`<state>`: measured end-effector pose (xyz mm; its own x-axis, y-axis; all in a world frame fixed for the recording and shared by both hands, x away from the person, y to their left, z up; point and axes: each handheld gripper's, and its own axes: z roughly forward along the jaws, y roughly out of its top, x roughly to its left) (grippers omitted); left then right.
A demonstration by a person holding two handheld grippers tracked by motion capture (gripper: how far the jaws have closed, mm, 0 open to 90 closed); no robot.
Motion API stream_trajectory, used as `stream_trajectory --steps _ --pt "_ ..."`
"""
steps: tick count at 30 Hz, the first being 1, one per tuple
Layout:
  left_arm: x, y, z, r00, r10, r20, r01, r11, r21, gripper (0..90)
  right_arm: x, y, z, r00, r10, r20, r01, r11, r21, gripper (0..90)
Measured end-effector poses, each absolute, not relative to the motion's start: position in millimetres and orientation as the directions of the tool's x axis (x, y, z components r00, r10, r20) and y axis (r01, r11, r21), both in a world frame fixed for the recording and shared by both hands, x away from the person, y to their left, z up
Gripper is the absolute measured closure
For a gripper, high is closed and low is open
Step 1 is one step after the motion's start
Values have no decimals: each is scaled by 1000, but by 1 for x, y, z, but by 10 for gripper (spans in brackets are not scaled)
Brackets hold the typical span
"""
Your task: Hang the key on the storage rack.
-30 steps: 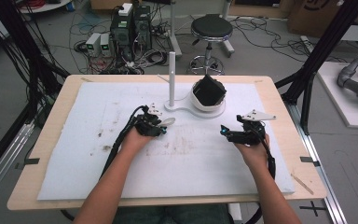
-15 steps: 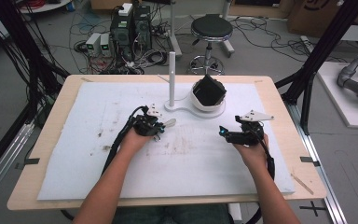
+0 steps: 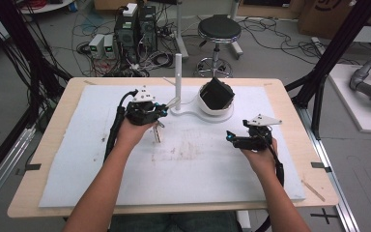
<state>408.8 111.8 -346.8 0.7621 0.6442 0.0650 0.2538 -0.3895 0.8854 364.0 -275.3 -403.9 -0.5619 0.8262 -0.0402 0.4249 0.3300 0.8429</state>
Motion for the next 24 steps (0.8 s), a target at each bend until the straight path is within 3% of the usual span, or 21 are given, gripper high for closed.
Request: stream_trajectory --steps 14,24 --pt "414 115 -287 735 668 115 159 -335 929 819 365 -274 -405 -564 825 -44 427 337 839 195" --pt "425 105 -272 727 674 129 149 -338 929 819 365 -276 -405 -562 826 -36 430 329 841 195"
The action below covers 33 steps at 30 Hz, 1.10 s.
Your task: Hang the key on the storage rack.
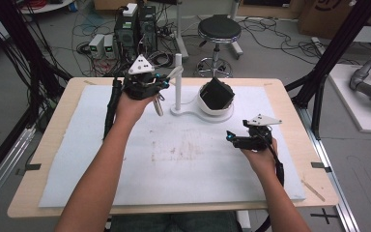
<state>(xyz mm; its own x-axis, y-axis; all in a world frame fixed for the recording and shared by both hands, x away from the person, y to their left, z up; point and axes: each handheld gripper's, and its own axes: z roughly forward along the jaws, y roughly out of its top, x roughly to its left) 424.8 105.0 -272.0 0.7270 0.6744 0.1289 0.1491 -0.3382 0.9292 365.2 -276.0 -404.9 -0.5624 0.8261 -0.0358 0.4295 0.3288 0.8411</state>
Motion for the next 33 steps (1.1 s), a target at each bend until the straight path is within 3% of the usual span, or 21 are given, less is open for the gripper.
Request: stream_trajectory --steps 33 --pt "449 85 -289 705 686 178 180 -416 891 819 367 -274 -407 -572 819 -45 434 349 831 196"
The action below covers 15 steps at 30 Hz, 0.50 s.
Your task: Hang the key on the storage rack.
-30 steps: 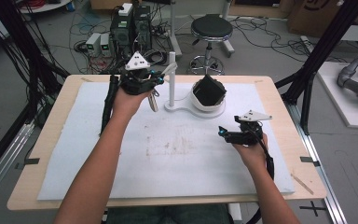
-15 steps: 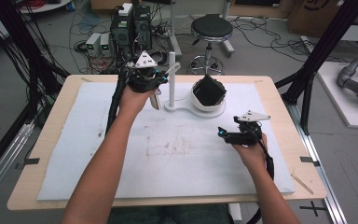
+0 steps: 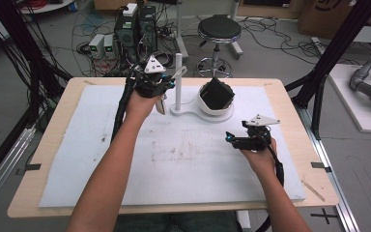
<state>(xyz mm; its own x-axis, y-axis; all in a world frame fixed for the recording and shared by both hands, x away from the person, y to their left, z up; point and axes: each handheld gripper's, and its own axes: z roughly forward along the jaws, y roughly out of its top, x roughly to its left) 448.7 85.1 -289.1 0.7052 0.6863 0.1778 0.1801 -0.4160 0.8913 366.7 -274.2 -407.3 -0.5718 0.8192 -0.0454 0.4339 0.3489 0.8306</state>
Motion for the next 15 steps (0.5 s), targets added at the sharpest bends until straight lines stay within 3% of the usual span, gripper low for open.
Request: stream_trajectory --steps 15 --pt "448 78 -299 674 698 243 194 -484 853 819 367 -275 -408 -574 817 -48 431 352 831 196"
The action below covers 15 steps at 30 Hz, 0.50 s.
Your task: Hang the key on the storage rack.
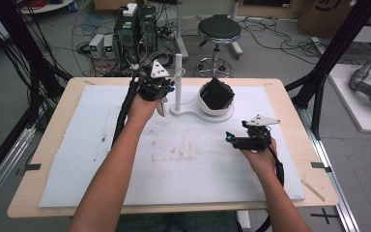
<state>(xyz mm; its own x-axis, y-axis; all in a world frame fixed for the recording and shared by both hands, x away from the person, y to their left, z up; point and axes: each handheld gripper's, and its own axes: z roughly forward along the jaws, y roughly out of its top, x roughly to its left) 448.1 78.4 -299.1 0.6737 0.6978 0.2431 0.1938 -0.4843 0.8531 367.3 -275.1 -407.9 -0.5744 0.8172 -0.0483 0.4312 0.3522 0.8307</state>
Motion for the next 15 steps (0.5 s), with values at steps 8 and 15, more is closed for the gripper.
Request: stream_trajectory --steps 8,15 --pt "452 78 -306 665 704 249 213 -498 841 821 367 -276 -408 -574 818 -47 434 352 829 196" --pt "456 75 -311 658 711 248 234 -507 830 821 368 -276 -408 -577 815 -48 431 354 830 196"
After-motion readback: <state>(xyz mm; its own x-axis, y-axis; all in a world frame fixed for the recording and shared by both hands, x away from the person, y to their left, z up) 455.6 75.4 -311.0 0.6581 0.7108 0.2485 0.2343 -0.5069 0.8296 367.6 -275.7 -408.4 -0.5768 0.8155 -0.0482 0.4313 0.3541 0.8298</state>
